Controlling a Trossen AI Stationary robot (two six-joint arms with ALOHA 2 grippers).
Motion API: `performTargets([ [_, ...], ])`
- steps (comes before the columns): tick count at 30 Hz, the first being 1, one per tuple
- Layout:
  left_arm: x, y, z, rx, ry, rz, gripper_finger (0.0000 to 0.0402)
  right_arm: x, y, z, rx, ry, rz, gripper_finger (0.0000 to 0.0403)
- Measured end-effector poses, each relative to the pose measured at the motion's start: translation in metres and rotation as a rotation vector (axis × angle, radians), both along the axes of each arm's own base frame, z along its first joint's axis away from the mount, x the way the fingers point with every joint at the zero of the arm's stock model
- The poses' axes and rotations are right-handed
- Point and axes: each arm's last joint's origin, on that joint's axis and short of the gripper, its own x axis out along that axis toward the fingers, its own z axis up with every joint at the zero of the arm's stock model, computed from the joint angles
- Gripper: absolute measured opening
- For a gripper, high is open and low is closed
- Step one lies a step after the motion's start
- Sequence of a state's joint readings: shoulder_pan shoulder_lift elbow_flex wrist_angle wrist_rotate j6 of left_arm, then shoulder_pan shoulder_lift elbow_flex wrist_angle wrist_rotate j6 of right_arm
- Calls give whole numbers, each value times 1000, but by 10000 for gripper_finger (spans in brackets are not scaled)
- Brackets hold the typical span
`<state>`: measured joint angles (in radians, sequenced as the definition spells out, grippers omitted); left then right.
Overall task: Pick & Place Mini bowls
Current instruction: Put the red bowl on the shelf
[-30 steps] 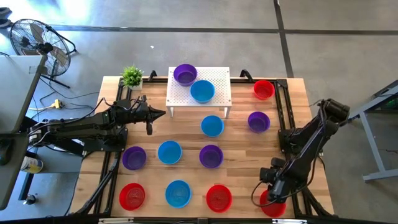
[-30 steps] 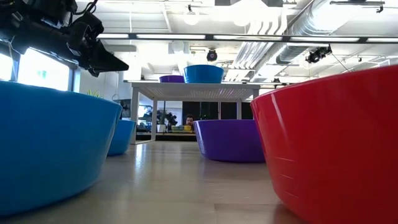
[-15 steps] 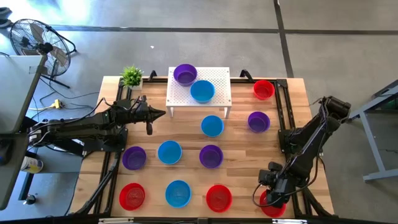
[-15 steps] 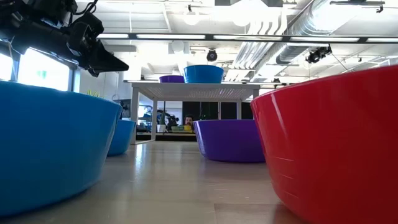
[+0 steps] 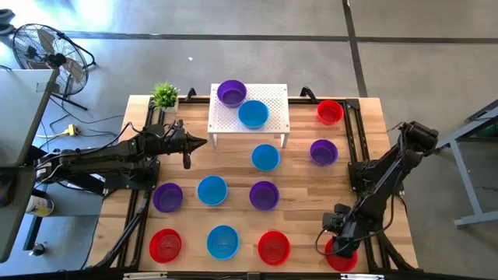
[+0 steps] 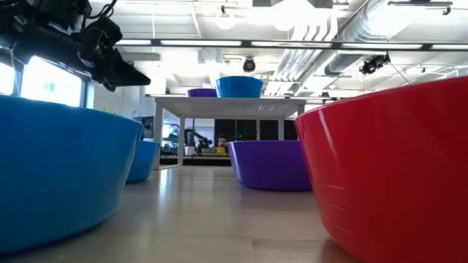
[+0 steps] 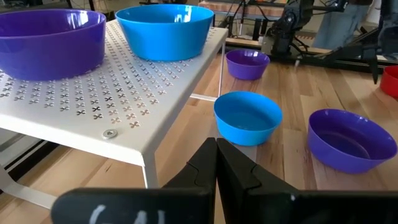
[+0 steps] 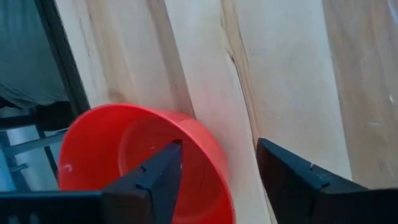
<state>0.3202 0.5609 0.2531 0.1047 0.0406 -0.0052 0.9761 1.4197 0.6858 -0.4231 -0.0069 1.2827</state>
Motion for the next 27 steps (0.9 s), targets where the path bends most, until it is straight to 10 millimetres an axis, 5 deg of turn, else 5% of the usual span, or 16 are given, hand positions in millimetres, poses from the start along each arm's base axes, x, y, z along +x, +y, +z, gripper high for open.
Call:
performTargets([
  [12,0,0,0,0,-1,0,1,-1,-1,-6,24,-15,60,10],
  [20,0,0,0,1,-2,0,1,14,-15,0,17,-56,52,3],
  [27,0,0,0,1,-2,0,1,30,-58,16,-80,-73,-28,3],
])
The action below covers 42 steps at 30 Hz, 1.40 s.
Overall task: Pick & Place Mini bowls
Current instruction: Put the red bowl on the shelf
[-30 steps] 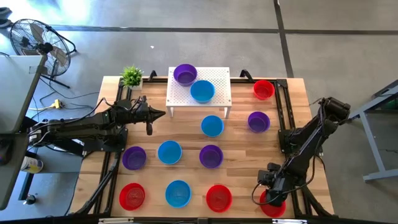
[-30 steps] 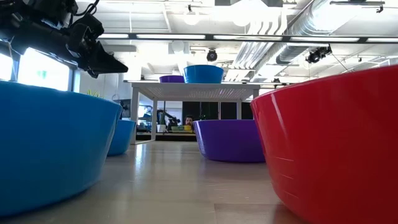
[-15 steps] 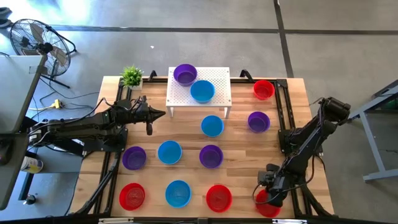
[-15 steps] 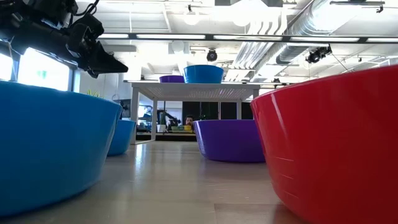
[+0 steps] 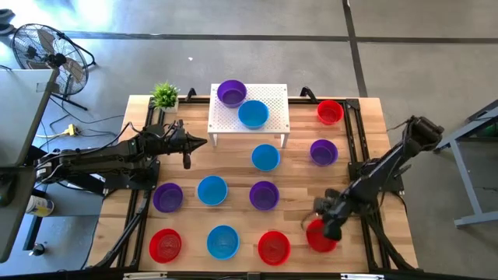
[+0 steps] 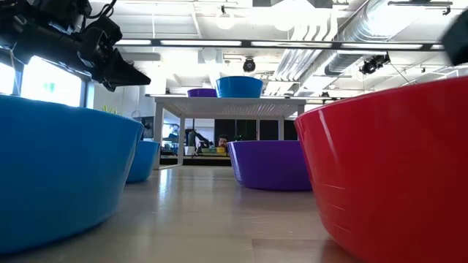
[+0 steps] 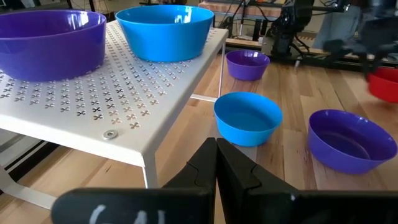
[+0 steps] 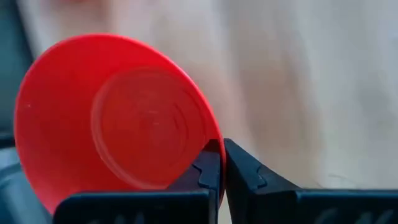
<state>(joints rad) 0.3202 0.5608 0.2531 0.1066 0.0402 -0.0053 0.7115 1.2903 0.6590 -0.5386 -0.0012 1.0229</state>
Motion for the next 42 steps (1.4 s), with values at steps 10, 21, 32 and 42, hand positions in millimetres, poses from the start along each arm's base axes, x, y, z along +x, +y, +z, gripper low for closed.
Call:
performTargets([
  [10,0,0,0,0,1,0,1,7,-73,13,-225,38,-251,4],
  [21,0,0,0,0,1,0,1,13,-118,13,-307,96,-463,4],
  [32,0,0,0,0,1,0,1,11,-131,-2,-285,92,-515,4],
  [42,0,0,0,0,1,0,1,18,-134,7,-313,43,-467,75],
])
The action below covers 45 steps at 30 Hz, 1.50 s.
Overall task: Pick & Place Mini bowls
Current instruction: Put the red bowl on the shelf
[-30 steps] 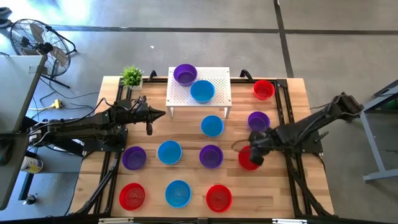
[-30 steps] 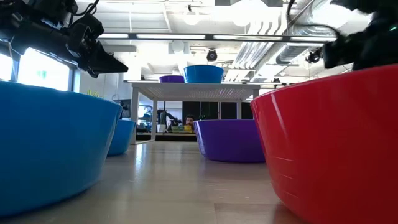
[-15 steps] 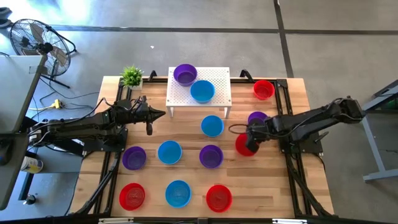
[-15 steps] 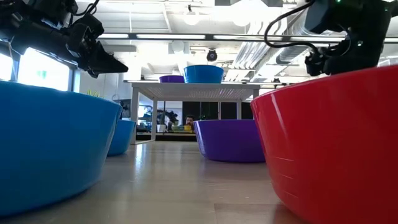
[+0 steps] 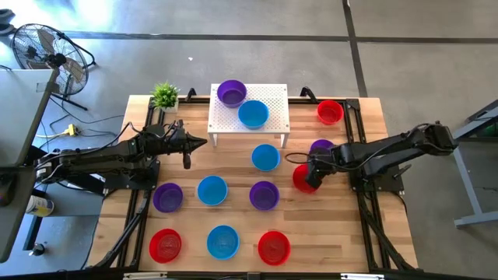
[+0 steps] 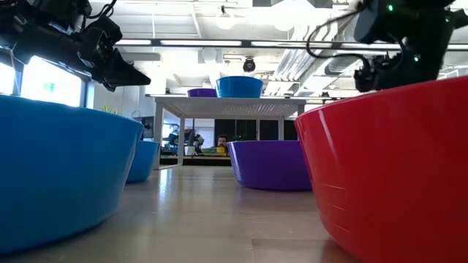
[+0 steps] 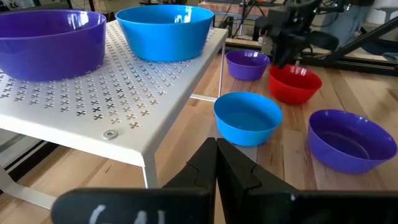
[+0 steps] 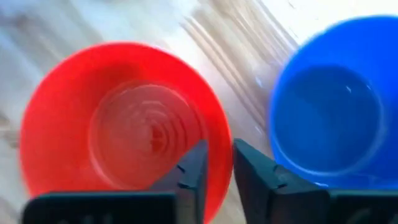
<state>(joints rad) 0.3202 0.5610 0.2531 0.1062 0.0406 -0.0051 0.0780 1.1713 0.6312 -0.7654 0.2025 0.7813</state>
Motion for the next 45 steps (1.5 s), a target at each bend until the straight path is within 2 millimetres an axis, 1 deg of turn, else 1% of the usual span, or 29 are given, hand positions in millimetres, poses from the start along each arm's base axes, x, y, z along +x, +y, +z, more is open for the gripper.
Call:
performTargets([
  [4,0,0,0,0,0,0,1,10,6,17,-22,-45,122,115],
  [7,0,0,0,0,0,0,1,14,16,25,-80,-76,225,124],
  [10,0,0,0,0,1,0,1,16,32,29,-131,-129,318,116],
  [15,0,0,0,0,1,0,1,15,62,31,-126,-207,439,85],
  [17,0,0,0,0,1,0,1,13,74,28,-132,-213,457,80],
  [19,0,0,0,0,1,0,1,11,83,24,-146,-203,461,86],
  [22,0,0,0,0,1,0,1,11,93,14,-178,-166,481,114],
  [27,0,0,0,0,1,0,1,16,100,-4,-189,-75,516,173],
  [29,0,0,0,0,1,0,1,19,101,-11,-196,-42,539,185],
  [32,0,0,0,0,1,0,1,21,102,-20,-213,-2,540,187],
  [35,0,0,0,-1,2,0,1,24,100,-26,-219,28,536,168],
  [37,0,0,0,0,1,0,1,26,99,-29,-222,40,553,140],
  [39,0,0,0,0,1,0,1,28,98,-30,-219,37,571,100],
  [42,0,0,0,0,2,0,1,31,97,-29,-197,23,600,28],
  [43,0,0,0,-1,2,0,1,32,98,-29,-193,16,613,15],
  [44,0,0,0,-1,2,0,1,33,98,-28,-192,7,622,10],
  [45,0,0,0,0,2,0,1,34,99,-27,-185,3,627,13],
])
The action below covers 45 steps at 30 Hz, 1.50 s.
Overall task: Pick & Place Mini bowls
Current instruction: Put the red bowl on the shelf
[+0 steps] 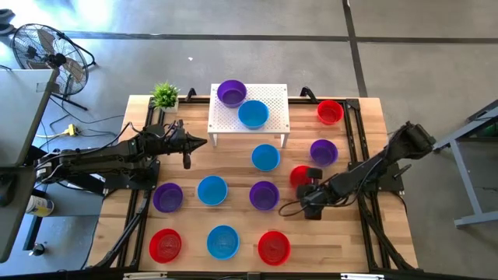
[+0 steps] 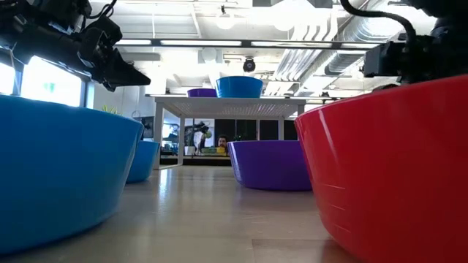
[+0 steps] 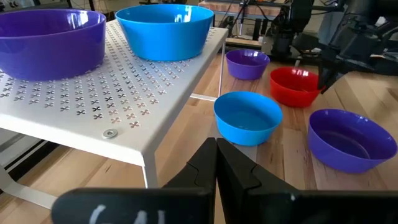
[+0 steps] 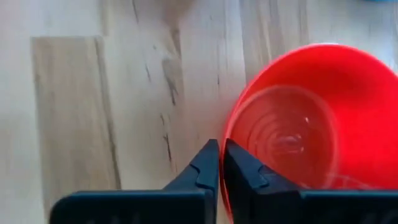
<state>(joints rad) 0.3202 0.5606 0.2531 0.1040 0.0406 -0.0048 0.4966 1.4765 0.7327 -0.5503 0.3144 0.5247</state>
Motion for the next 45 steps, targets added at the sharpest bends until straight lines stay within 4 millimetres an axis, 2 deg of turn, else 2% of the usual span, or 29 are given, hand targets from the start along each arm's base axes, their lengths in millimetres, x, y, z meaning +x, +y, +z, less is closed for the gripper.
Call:
performTargets([
  [4,0,0,0,0,0,0,1,9,5,17,30,-39,24,14],
  [12,0,0,0,0,1,0,1,24,13,76,40,-112,26,2],
  [15,0,0,0,-1,1,0,1,23,13,84,53,-93,-38,11],
  [19,0,0,0,-1,1,0,1,18,11,74,56,-62,-92,59],
  [26,0,0,0,-1,2,0,1,6,4,32,47,-37,-110,171],
  [30,0,0,0,-1,1,0,1,2,1,15,55,-49,-86,199],
  [33,0,0,0,-1,1,0,1,-3,-5,5,42,-35,-96,194],
  [36,0,0,0,-1,1,0,1,-4,-7,-1,55,-37,-89,172],
  [45,0,0,0,-1,1,0,1,-1,-12,-5,85,-45,-44,52],
])
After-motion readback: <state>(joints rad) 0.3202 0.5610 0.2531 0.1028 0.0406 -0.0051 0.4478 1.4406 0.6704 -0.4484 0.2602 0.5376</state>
